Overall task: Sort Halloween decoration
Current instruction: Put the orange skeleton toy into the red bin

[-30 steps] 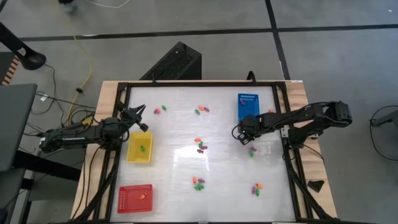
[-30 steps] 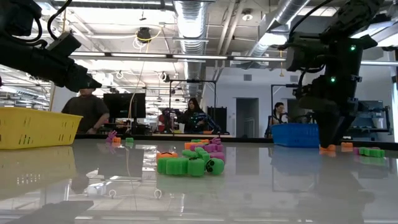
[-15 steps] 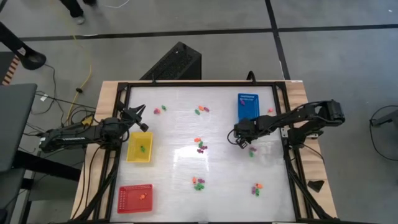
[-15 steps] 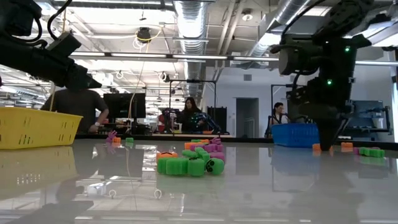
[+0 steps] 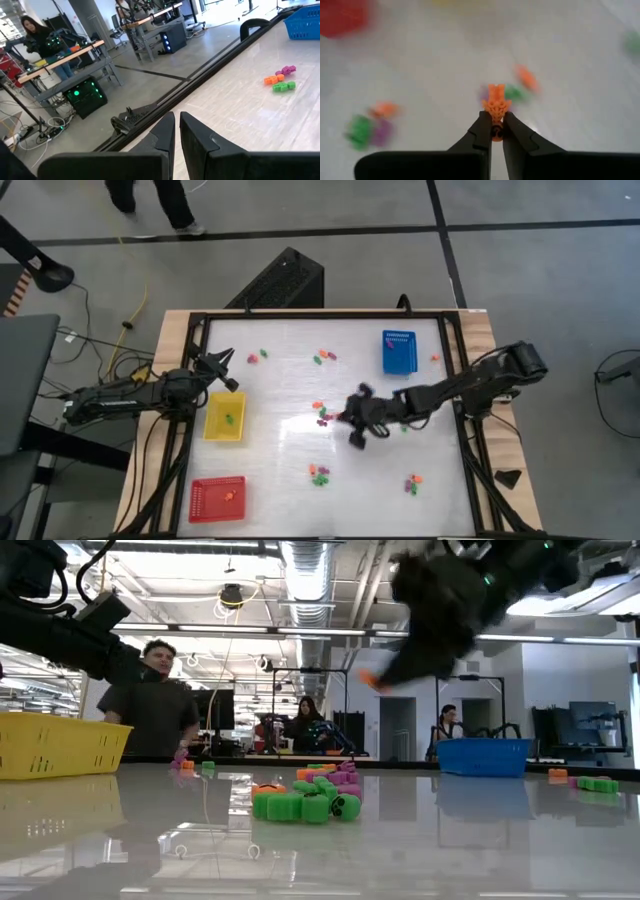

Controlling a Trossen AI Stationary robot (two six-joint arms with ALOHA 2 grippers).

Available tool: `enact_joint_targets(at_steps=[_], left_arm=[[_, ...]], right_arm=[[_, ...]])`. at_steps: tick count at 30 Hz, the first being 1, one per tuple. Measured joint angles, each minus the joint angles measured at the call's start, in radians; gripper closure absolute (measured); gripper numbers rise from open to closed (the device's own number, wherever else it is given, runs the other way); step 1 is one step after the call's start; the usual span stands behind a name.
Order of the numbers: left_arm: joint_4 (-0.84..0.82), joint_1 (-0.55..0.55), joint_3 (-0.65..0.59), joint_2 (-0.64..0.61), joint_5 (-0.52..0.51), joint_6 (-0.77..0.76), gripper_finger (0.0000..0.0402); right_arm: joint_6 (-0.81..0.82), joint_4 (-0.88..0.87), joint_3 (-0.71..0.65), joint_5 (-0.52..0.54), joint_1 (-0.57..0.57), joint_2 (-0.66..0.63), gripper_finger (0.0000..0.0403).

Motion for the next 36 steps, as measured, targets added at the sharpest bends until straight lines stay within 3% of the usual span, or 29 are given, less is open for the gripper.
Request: enact_joint_targets(at_steps=[4,9,16,21,25,27,31,36], left_arm=[[0.0,0.0,0.0,0.0,0.0,0.0,0.0384],[0.0,0.0,0.0,0.0,0.0,0.0,0.0384],[0.0,0.0,0.0,0.0,0.0,0.0,0.0384],[0.0,0.0,0.0,0.0,0.0,0.0,0.0384],[0.0,0.0,0.0,0.0,0.0,0.0,0.0384],[0.0,0.0,0.0,0.0,0.0,0.0,0.0384],[0.0,0.0,0.0,0.0,0.001,0.0,0.0384],[0.0,0.0,0.0,0.0,0.0,0.0,0.0384]], right_arm=[[-0.132,0.325,0.099,-0.075,0.027,0.172,0.0351],[-0.214,0.47,0.388,-0.265,0.032,0.456,0.0356],[-0.21,0.4,0.921,-0.544,0.033,0.845,0.0359],[-0.206,0.239,1.269,-0.62,0.03,1.039,0.0355],[-0.192,0.166,1.472,-0.662,0.031,1.172,0.0354],[-0.156,0.166,1.54,-0.697,0.03,1.217,0.0353],[-0.077,0.206,1.528,-0.724,0.022,1.227,0.0336],[-0.079,0.195,1.526,-0.723,0.008,1.229,0.0277]])
